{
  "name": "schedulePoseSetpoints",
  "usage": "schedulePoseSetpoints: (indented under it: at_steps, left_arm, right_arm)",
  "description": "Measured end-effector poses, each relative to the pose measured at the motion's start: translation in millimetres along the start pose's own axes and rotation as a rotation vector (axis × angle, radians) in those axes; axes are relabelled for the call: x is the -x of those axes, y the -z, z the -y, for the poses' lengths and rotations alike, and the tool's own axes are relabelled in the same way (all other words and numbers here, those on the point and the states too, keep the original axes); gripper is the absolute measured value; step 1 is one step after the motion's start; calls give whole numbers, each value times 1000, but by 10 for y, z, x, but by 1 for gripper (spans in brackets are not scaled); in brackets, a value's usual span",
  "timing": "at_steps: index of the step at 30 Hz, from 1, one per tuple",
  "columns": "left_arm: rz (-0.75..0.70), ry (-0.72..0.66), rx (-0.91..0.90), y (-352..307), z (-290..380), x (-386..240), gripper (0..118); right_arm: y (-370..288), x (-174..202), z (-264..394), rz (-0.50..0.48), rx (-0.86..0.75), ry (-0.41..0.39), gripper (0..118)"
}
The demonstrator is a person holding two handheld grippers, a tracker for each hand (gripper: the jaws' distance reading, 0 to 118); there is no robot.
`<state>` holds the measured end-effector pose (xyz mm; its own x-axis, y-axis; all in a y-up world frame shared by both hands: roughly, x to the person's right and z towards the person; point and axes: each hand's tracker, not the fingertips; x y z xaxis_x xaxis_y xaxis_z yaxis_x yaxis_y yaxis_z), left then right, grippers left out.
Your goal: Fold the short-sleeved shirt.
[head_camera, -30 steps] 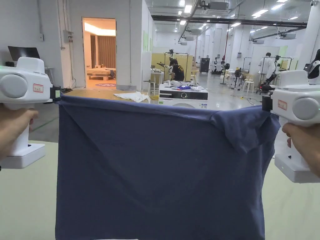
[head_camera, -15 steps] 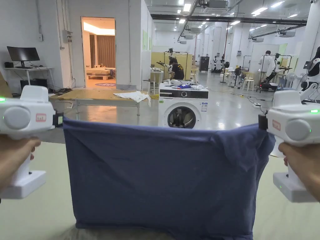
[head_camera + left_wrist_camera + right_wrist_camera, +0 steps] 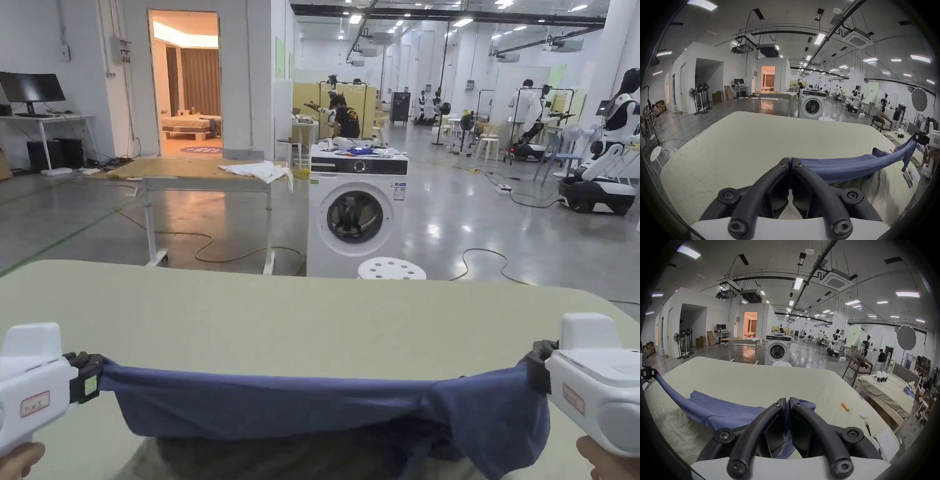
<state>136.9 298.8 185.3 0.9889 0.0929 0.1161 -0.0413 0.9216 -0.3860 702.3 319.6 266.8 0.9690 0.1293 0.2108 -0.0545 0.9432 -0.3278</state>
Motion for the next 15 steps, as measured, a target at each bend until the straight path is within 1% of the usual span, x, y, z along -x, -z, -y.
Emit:
schedulePoseSetpoints:
  at_steps: [7,10,15]
  left_arm:
    - [22,-19,11,-588,411,48,0]
    - [21,-49,6,-833,536,112,0]
    - [24,-90,25,-1092,699,185,0]
  right_arm:
    - [-571,-49,393,-18,48,8,3]
    - [-823,-60,523,-23,61,22,3]
    - [-1104,-29,717,-25,101,16,3]
